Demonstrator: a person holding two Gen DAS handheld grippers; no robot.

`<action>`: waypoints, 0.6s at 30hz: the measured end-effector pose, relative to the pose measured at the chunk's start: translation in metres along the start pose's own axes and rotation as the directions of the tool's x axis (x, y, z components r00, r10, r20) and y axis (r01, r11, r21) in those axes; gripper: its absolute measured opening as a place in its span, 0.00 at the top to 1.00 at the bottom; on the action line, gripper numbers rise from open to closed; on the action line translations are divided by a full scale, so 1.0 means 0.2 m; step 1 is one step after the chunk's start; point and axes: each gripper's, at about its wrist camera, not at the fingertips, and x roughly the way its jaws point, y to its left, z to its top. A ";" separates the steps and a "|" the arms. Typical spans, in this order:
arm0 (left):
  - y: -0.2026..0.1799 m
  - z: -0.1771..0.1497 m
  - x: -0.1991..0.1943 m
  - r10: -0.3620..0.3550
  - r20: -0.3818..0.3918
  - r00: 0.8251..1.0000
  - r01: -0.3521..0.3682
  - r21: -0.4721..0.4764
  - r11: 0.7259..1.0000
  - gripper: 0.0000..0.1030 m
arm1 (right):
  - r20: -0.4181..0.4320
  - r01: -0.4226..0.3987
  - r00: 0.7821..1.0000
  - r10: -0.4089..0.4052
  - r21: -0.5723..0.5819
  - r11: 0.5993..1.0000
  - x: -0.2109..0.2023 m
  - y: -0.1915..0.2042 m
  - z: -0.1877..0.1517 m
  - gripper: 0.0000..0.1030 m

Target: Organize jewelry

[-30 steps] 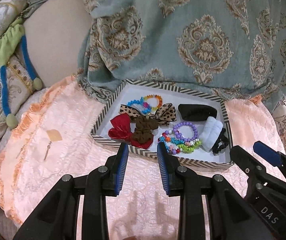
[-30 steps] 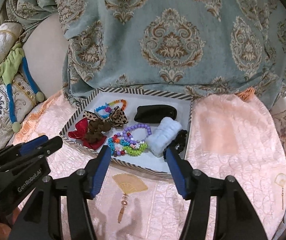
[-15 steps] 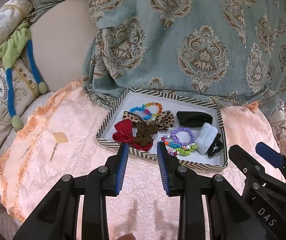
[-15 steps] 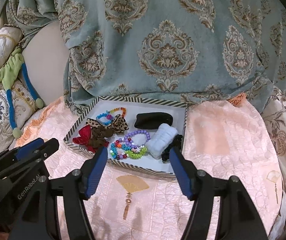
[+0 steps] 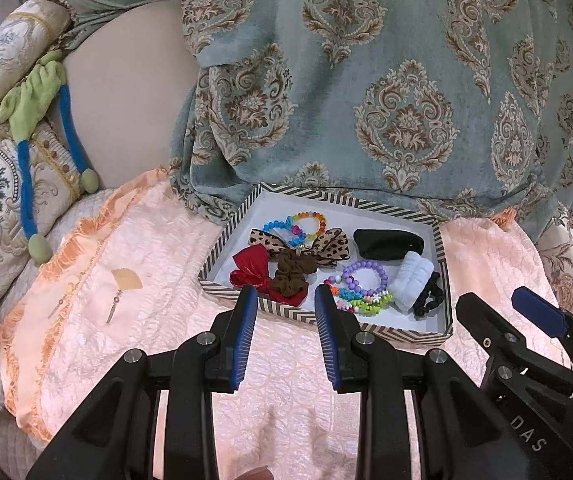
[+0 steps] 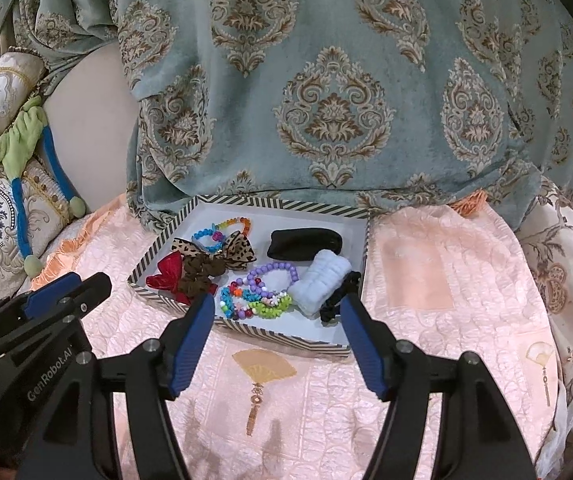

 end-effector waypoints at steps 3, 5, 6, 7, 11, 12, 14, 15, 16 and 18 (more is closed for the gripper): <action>0.00 0.00 0.00 0.005 -0.001 1.000 -0.005 0.001 1.000 0.88 | 0.003 0.001 1.000 -0.001 -0.003 1.000 -0.01 0.01 0.00 0.33; 0.00 0.00 0.00 0.005 -0.001 1.000 -0.005 0.000 1.000 0.88 | 0.001 -0.001 1.000 0.001 -0.004 1.000 -0.01 0.01 0.00 0.33; 0.00 0.00 -0.01 0.004 -0.001 1.000 -0.004 0.000 1.000 0.88 | 0.000 -0.002 1.000 0.002 -0.004 1.000 -0.01 0.01 0.00 0.33; 0.00 0.00 -0.01 0.003 -0.001 1.000 -0.003 -0.002 1.000 0.88 | -0.001 -0.002 1.000 0.002 -0.005 1.000 -0.01 0.01 0.00 0.33; 0.00 0.00 0.00 0.004 -0.001 1.000 -0.004 0.000 1.000 0.88 | -0.003 -0.002 1.000 0.002 -0.006 1.000 -0.01 0.01 0.00 0.33; 0.00 0.00 0.00 0.004 -0.001 1.000 -0.004 -0.001 1.000 0.88 | -0.002 -0.002 1.000 0.002 -0.006 1.000 -0.01 0.01 0.00 0.33; 0.01 0.00 -0.01 0.003 -0.003 1.000 -0.003 -0.001 1.000 0.88 | -0.003 -0.002 1.000 0.002 -0.006 1.000 -0.01 0.01 0.00 0.33; 0.01 0.00 -0.01 0.003 -0.004 1.000 -0.003 -0.001 1.000 0.88 | -0.003 -0.002 1.000 0.002 -0.007 1.000 -0.01 0.01 0.00 0.33; 0.01 0.01 -0.01 0.001 -0.005 1.000 -0.001 -0.002 1.000 0.88 | -0.003 -0.003 1.000 0.003 -0.008 1.000 -0.01 0.01 0.00 0.33; 0.01 0.00 -0.01 0.001 -0.004 1.000 -0.001 -0.002 1.000 0.88 | -0.004 -0.003 1.000 0.003 -0.009 1.000 -0.01 0.01 0.00 0.33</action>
